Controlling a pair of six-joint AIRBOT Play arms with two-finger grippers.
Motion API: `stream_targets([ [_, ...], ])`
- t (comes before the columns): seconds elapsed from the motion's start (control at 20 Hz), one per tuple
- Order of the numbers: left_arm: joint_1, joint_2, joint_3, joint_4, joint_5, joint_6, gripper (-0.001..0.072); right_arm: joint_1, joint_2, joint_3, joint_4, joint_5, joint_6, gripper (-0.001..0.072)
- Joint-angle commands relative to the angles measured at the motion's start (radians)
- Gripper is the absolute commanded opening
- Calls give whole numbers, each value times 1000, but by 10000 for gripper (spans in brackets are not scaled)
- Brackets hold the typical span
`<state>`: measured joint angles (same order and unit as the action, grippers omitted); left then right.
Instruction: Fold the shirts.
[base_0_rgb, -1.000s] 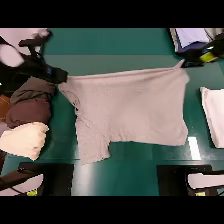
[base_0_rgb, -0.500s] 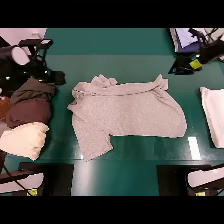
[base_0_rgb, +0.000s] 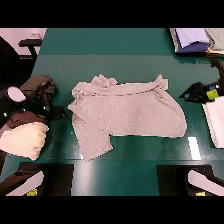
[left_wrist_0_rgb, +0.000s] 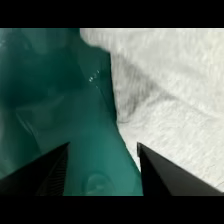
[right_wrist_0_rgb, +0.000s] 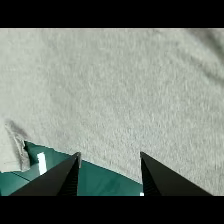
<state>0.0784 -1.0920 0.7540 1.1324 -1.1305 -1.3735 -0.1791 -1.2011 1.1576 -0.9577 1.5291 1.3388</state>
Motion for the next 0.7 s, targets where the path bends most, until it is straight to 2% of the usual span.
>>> stream_targets([
  [0.0,2,23,-153,-153,117,88,498,-63,113,-166,75,-32,-24,437],
  [0.25,-119,11,-180,-187,256,97,498,-86,163,-203,73,-36,-24,437],
  [0.35,-151,-25,-180,-188,263,63,498,-86,162,-203,74,-34,-23,437],
  [0.5,-160,-62,-178,-206,258,64,497,-86,162,-203,71,-34,-23,437],
  [0.55,-160,-60,-165,-205,246,63,447,-86,162,-203,60,-34,-24,437],
  [0.6,-160,-60,-141,-204,217,65,190,-86,162,-203,36,-34,-23,437],
  [0.65,-160,-60,-110,-204,179,68,31,-91,162,-204,-14,-34,-18,437],
])
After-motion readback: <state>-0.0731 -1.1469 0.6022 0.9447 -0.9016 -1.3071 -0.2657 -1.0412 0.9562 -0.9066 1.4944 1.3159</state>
